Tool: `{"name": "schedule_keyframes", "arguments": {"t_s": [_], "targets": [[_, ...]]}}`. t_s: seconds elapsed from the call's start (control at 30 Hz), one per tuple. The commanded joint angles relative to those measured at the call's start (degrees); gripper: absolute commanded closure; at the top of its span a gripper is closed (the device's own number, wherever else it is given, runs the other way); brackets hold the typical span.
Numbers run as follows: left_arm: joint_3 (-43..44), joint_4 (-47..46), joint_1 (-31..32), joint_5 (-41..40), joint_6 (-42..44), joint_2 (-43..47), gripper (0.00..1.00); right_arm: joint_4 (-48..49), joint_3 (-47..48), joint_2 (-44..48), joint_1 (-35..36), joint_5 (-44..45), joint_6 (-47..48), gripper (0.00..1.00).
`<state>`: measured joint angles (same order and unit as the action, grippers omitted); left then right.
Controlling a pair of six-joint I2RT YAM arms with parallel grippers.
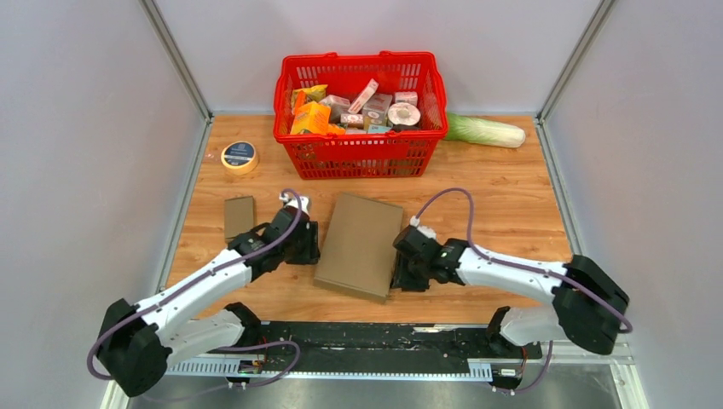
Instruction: Fold the paper box
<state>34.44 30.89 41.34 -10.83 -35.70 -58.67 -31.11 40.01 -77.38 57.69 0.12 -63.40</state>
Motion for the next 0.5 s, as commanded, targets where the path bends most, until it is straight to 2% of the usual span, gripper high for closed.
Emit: {"name": "schedule_keyframes", "arguments": {"t_s": [0.0, 0.03, 0.1, 0.17, 0.3, 0.4, 0.47], "targets": [[8.3, 2.4, -7.8, 9.8, 7.0, 3.2, 0.46, 2.4, -0.6, 8.9, -8.5, 5.5, 19.1, 0.62], [9.6, 2.6, -9.4, 10.2, 7.7, 2.7, 0.46, 1.4, -0.5, 9.6, -10.6, 5.3, 21.5, 0.64], [11.0, 1.8, -12.5, 12.8, 9.2, -0.6, 0.51, 0.3, 2.0, 10.4, -17.4, 3.8, 26.6, 0.78], [13.9, 0.9, -15.4, 14.7, 9.9, -4.1, 0.54, 0.0, 6.2, 9.2, -21.4, 0.8, 29.1, 0.89], [18.9, 0.2, -16.5, 14.4, 10.6, -13.4, 0.57, -2.2, 15.0, 3.3, -27.4, -1.7, 33.5, 0.93], [22.7, -2.1, -16.5, 11.3, 11.4, -19.2, 0.59, 2.6, 18.2, -2.2, -31.5, -2.8, 35.2, 0.99], [25.3, -3.7, -16.5, 8.9, 12.0, -23.7, 0.6, 5.5, 19.7, -6.8, -32.6, -3.7, 36.1, 1.0]]}}
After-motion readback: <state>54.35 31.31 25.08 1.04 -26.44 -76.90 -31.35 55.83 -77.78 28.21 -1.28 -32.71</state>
